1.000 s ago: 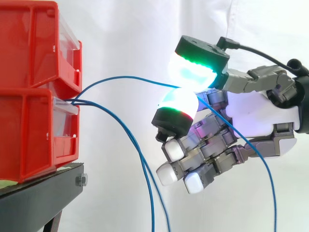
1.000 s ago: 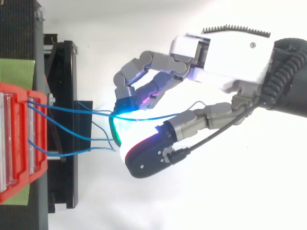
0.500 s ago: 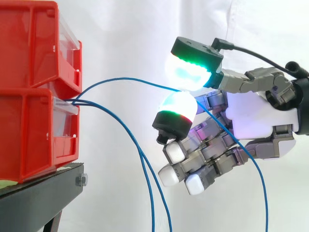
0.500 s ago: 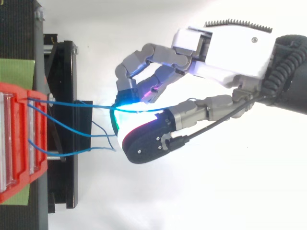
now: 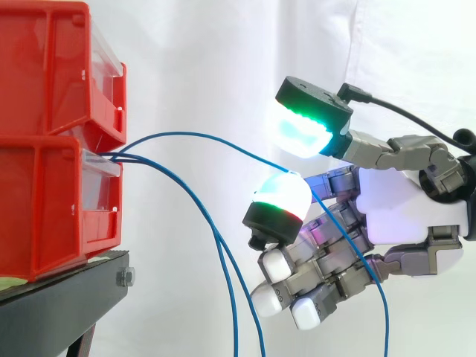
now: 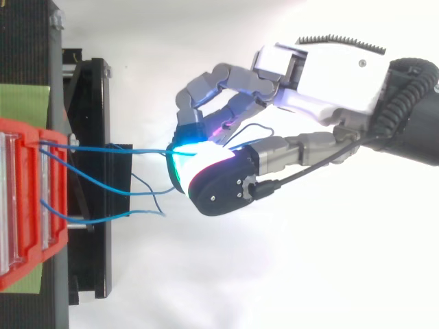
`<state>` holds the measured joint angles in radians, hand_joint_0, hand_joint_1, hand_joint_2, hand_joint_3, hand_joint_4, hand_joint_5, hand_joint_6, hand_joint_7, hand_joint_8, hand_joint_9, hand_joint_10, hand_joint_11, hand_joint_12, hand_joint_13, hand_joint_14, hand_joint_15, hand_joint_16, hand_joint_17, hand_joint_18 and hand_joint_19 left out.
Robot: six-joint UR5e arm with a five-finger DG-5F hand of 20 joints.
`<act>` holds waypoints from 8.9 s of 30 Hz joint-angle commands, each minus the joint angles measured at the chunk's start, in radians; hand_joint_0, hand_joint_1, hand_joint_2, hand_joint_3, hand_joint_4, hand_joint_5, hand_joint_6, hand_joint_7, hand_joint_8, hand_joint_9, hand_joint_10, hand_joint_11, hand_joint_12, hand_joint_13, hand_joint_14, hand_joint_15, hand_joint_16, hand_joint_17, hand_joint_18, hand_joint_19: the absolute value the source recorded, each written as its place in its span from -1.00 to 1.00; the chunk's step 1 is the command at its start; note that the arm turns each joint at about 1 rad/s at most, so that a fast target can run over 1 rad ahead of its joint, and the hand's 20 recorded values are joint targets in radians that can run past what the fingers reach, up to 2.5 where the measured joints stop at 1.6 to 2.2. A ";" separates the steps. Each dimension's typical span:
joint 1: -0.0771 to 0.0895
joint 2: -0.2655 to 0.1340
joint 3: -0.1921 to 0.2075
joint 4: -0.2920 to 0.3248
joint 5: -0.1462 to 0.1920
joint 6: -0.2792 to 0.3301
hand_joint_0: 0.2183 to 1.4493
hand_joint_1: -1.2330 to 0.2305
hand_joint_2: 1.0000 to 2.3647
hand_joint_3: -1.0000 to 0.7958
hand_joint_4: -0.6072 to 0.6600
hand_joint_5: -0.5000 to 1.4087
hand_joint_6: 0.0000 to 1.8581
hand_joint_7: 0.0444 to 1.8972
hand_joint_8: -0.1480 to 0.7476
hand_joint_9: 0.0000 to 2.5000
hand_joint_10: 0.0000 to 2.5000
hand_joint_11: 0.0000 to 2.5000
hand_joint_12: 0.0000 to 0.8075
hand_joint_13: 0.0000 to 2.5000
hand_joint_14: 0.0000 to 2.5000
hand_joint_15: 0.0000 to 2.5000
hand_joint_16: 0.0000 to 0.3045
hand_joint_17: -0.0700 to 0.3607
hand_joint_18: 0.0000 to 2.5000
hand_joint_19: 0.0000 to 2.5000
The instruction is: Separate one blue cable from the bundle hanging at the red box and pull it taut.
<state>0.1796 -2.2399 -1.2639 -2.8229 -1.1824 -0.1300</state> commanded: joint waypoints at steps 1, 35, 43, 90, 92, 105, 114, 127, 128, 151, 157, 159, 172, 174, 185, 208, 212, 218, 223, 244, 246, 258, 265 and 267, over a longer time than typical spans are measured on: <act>0.001 0.000 -0.002 0.008 0.041 0.000 -0.64 -0.05 -1.00 -0.44 0.31 -0.64 -0.13 0.16 0.22 -0.11 -0.99 -0.41 0.05 -0.36 -0.99 -0.66 -0.62 -0.08 -0.38 -0.61; 0.014 0.000 -0.002 0.002 0.125 0.000 -0.36 0.14 -0.98 -0.31 0.23 -0.65 -0.12 0.20 0.15 -0.11 -0.98 -0.41 -0.08 -0.37 -0.99 -0.64 -0.70 -0.20 -0.47 -0.57; 0.017 0.000 -0.002 0.002 0.127 0.000 -0.41 -0.23 -0.97 -0.09 0.25 -0.68 -0.10 0.21 0.15 -0.16 -0.98 -0.39 -0.05 -0.38 -0.99 -0.64 -0.69 -0.17 -0.46 -0.58; 0.046 -0.053 -0.002 0.106 0.210 0.135 -0.30 -0.36 -1.00 -0.44 0.26 -0.69 -0.06 0.12 0.13 -0.18 -0.98 -0.32 -0.07 -0.36 -0.99 -0.66 -0.71 -0.21 -0.41 -0.63; 0.047 -0.053 -0.002 0.108 0.210 0.135 -0.33 -0.34 -1.00 -0.44 0.27 -0.69 -0.06 0.11 0.14 -0.18 -0.98 -0.31 -0.08 -0.37 -0.99 -0.66 -0.71 -0.21 -0.42 -0.63; 0.066 -0.052 -0.002 0.108 0.219 0.135 -0.43 -0.26 -1.00 -0.44 0.27 -0.69 -0.09 0.13 0.14 -0.18 -0.98 -0.33 -0.07 -0.40 -0.99 -0.65 -0.72 -0.22 -0.49 -0.62; 0.077 -0.053 -0.002 0.106 0.244 0.138 -0.50 -0.31 -1.00 -0.44 0.29 -0.69 -0.11 0.10 0.16 -0.19 -0.98 -0.33 -0.04 -0.40 -0.99 -0.65 -0.70 -0.19 -0.48 -0.63; 0.083 -0.053 -0.003 0.109 0.259 0.138 -0.55 -0.27 -1.00 -0.44 0.29 -0.69 -0.12 0.08 0.17 -0.19 -0.98 -0.34 -0.01 -0.40 -0.99 -0.66 -0.69 -0.17 -0.47 -0.63; 0.083 -0.053 -0.002 0.109 0.259 0.138 -0.55 -0.26 -1.00 -0.44 0.29 -0.69 -0.12 0.07 0.17 -0.19 -0.98 -0.34 -0.01 -0.40 -0.99 -0.65 -0.69 -0.17 -0.47 -0.63; 0.093 -0.055 -0.002 0.120 0.264 0.138 -0.48 -0.18 -1.00 -0.44 0.26 -0.68 -0.14 0.10 0.17 -0.11 -0.98 -0.20 -0.09 -0.29 -0.98 -0.51 -0.73 -0.24 -0.44 -0.66; 0.090 -0.055 -0.002 0.115 0.264 0.138 -0.45 -0.20 -1.00 -0.44 0.26 -0.68 -0.13 0.08 0.15 -0.09 -0.98 -0.12 -0.09 -0.20 -0.98 -0.26 -0.73 -0.24 -0.39 -0.59; 0.089 -0.055 -0.003 0.115 0.259 0.139 -0.44 -0.20 -1.00 -0.44 0.26 -0.68 -0.13 0.08 0.14 -0.08 -0.98 -0.08 -0.10 -0.18 -0.98 -0.20 -0.72 -0.24 -0.39 -0.58; 0.084 -0.053 -0.002 0.108 0.248 0.145 -0.43 -0.19 -1.00 -0.44 0.25 -0.68 -0.13 0.09 0.13 -0.08 -0.98 -0.02 -0.13 -0.10 -0.98 -0.01 -0.71 -0.22 -0.35 -0.50; 0.084 -0.053 -0.003 0.108 0.247 0.145 -0.43 -0.19 -1.00 -0.44 0.25 -0.68 -0.13 0.09 0.13 -0.08 -0.99 -0.03 -0.13 -0.10 -0.98 -0.01 -0.71 -0.22 -0.35 -0.50; 0.089 -0.053 -0.002 0.108 0.251 0.145 -0.44 -0.17 -1.00 -0.44 0.26 -0.69 -0.13 0.09 0.12 -0.14 -0.99 -0.05 -0.10 -0.08 -0.98 0.01 -0.70 -0.20 -0.33 -0.46; 0.100 -0.050 0.012 0.105 0.248 0.147 -0.48 -0.38 -1.00 -0.44 0.29 -0.69 -0.11 0.05 0.12 -0.14 -0.99 -0.01 -0.08 0.00 -0.99 0.16 -0.68 -0.16 -0.26 -0.42; 0.100 -0.052 0.015 0.105 0.248 0.145 -0.34 -0.45 -1.00 -0.44 0.28 -0.69 -0.11 0.07 0.09 -0.14 -0.99 0.01 -0.16 0.00 -0.99 0.18 -0.69 -0.19 -0.26 -0.41; 0.100 -0.052 0.015 0.108 0.264 0.142 -0.23 -0.47 -0.99 -0.37 0.22 -0.70 -0.09 0.13 0.08 -0.14 -0.99 0.02 -0.15 0.02 -0.99 0.20 -0.70 -0.19 -0.25 -0.41; 0.100 -0.052 0.015 0.108 0.264 0.142 -0.24 -0.43 -0.98 -0.23 0.18 -0.71 -0.07 0.17 0.08 -0.14 -0.99 0.04 -0.15 0.03 -0.99 0.21 -0.70 -0.20 -0.24 -0.40; 0.100 -0.052 0.015 0.106 0.273 0.141 -0.36 -0.06 -0.97 -0.15 0.20 -0.70 -0.09 0.17 0.08 -0.10 -0.99 0.05 -0.19 0.03 -0.99 0.22 -0.71 -0.21 -0.30 -0.39; 0.100 -0.052 0.015 0.109 0.273 0.141 -0.36 -0.06 -0.97 -0.14 0.20 -0.70 -0.09 0.18 0.07 -0.09 -0.99 0.07 -0.17 0.04 -0.99 0.23 -0.71 -0.21 -0.30 -0.40; 0.101 -0.053 0.015 0.111 0.274 0.139 -0.35 0.07 -0.97 -0.16 0.23 -0.69 -0.10 0.18 0.09 -0.07 -0.99 0.06 -0.19 0.04 -0.99 0.24 -0.71 -0.22 -0.31 -0.39; 0.101 -0.053 0.015 0.112 0.273 0.139 -0.37 0.03 -0.98 -0.24 0.25 -0.69 -0.11 0.17 0.09 -0.06 -0.99 0.07 -0.21 0.04 -0.99 0.23 -0.72 -0.23 -0.32 -0.40; 0.101 -0.053 0.015 0.112 0.273 0.139 -0.42 0.03 -0.99 -0.36 0.25 -0.69 -0.10 0.15 0.10 -0.06 -0.99 0.06 -0.19 0.05 -0.99 0.23 -0.72 -0.23 -0.31 -0.41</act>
<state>0.2804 -2.2933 -1.2487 -2.7105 -0.9096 0.0092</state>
